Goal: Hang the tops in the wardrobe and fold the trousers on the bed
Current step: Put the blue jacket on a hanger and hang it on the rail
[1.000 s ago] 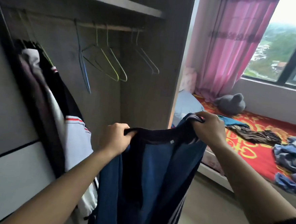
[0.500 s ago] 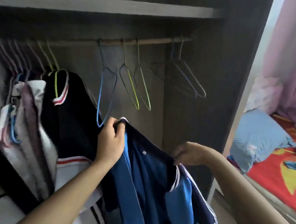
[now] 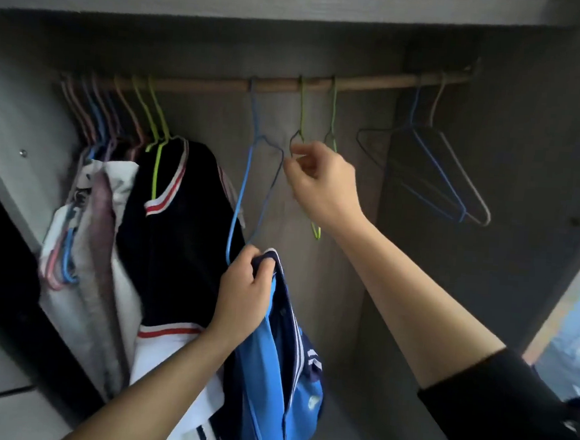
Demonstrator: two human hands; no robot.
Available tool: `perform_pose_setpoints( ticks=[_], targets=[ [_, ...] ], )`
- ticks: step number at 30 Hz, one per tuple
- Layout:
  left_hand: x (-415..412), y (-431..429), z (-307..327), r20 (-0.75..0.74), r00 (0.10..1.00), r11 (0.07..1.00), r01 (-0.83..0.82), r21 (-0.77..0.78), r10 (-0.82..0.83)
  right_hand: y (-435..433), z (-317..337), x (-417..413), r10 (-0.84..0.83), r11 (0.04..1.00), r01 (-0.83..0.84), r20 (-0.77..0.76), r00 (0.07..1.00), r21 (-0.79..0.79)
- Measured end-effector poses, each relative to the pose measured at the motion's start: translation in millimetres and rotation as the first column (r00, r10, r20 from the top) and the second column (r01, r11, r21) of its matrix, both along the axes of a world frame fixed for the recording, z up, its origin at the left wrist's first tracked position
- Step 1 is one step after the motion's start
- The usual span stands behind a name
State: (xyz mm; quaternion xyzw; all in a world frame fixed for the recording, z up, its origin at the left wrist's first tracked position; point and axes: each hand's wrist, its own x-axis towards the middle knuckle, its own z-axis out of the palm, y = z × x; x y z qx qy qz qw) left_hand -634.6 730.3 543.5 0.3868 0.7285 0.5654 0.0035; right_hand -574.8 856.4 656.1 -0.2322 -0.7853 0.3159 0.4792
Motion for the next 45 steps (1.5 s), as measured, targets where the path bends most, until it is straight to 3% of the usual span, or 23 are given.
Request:
perform_pose_setpoints(
  ticks=[2,5,7,8,9,12,16,18,21,26,31,36,40,45],
  targets=[
    [-10,-7,-6,0.004,1.0,1.0,0.02,-0.018,-0.02,-11,3,-30,0.132,0.966,-0.114,0.062,0.989,-0.233],
    [-27,-15,-14,0.03,0.998,0.998,0.049,-0.032,-0.048,-28,1,-66,0.355,0.739,-0.24,0.062,0.933,-0.63],
    [-36,-19,-19,0.048,0.996,0.996,0.077,-0.037,-0.075,-31,-3,-82,0.427,0.575,-0.339,-0.082,0.901,-0.745],
    [-41,-20,-21,0.038,0.995,0.995,0.09,-0.034,-0.088,-29,-4,-89,0.4,0.542,-0.377,-0.164,0.902,-0.751],
    [-46,-21,-24,0.017,0.995,0.994,0.103,-0.03,-0.102,-27,-2,-95,0.336,0.562,-0.378,-0.215,0.917,-0.736],
    [-59,-22,-30,-0.019,0.991,0.991,0.131,-0.026,-0.131,-14,8,-98,0.117,0.787,-0.184,-0.15,0.982,-0.589],
    [-70,-17,-41,-0.017,0.989,0.987,0.147,-0.064,-0.149,-4,17,-73,0.05,0.947,-0.05,-0.008,0.999,-0.316],
    [-72,-14,-42,0.018,0.989,0.987,0.146,-0.067,-0.145,-8,6,-49,-0.037,0.98,0.044,0.036,0.999,-0.195],
    [-75,-5,-47,0.058,0.991,0.989,0.125,-0.077,-0.121,-28,-41,0,-0.108,0.989,0.105,-0.015,0.994,-0.106],
    [-72,10,-74,-0.015,0.988,0.976,0.147,-0.159,-0.151,-60,-132,74,-0.112,0.967,0.108,-0.003,0.994,-0.23],
    [-64,30,-104,-0.059,0.976,0.913,0.175,-0.368,-0.21,-99,-191,155,-0.27,0.933,0.268,0.025,0.962,-0.24],
    [-45,57,-119,-0.142,0.938,0.809,0.188,-0.557,-0.315,-132,-225,231,-0.381,0.911,0.401,0.177,0.908,-0.097],
    [-24,75,-114,-0.152,0.934,0.804,0.186,-0.565,-0.323,-151,-231,266,-0.397,0.903,0.427,0.293,0.87,-0.044],
    [22,83,-95,-0.162,0.904,0.814,0.264,-0.517,-0.396,-143,-243,254,-0.374,0.898,0.426,0.325,0.869,-0.107]
  ],
)
